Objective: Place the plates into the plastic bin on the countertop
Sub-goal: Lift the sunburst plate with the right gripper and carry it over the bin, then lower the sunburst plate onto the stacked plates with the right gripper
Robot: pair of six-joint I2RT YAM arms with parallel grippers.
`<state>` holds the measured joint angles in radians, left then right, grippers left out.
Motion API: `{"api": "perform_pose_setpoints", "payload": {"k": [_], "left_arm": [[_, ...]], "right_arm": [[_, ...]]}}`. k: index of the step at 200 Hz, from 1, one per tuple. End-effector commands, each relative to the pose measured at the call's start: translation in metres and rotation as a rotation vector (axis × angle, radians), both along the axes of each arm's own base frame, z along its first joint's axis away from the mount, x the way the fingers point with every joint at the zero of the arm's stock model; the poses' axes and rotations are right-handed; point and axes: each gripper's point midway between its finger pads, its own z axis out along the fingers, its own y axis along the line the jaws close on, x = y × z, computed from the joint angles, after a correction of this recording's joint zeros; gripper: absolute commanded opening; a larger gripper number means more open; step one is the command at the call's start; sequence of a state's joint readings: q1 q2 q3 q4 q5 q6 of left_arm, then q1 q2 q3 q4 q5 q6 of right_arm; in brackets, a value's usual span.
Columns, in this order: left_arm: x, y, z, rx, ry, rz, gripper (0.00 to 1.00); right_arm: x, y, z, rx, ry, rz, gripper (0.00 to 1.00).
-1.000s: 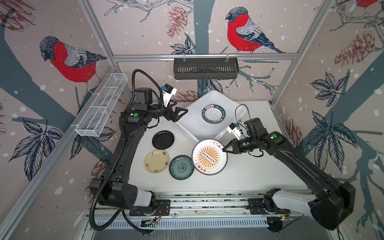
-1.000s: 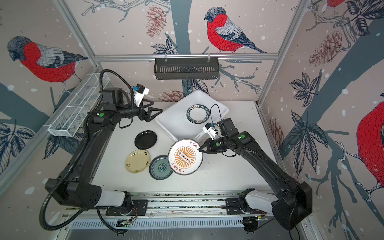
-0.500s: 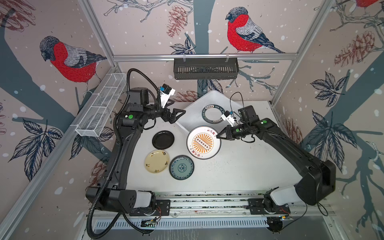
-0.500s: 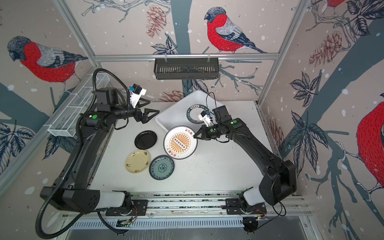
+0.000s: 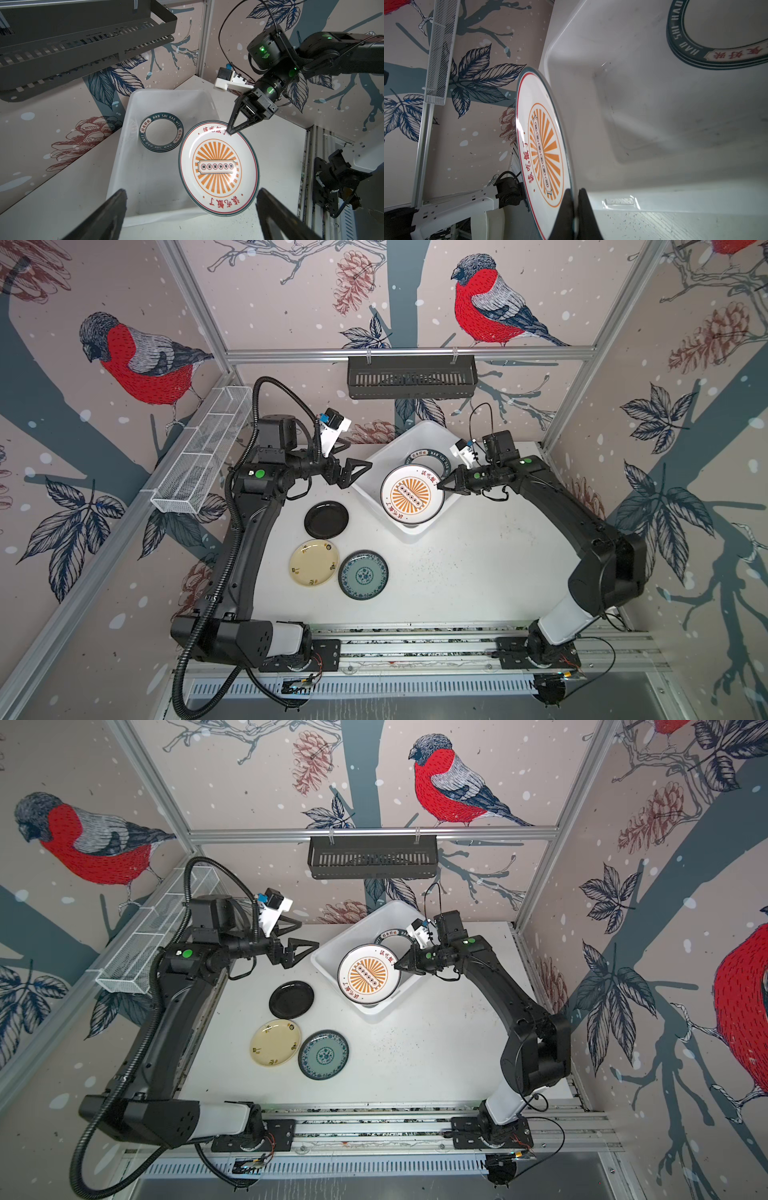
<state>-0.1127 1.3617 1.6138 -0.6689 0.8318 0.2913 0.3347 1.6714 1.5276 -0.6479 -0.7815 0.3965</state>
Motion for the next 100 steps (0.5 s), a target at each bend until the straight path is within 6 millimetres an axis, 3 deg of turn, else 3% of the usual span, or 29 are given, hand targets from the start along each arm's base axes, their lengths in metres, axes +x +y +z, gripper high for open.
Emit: {"api": "perform_pose_setpoints", "payload": {"k": [1, 100], "left_arm": [[-0.004, -0.004, 0.003, -0.029, -0.001, -0.036, 0.96], [-0.001, -0.009, -0.004, -0.063, 0.041, -0.063, 0.96]], "right_arm": [[0.022, 0.001, 0.005, 0.01, -0.039, -0.032, 0.01], [0.106, -0.003, -0.014, -0.049, -0.09, -0.17, 0.01]]}}
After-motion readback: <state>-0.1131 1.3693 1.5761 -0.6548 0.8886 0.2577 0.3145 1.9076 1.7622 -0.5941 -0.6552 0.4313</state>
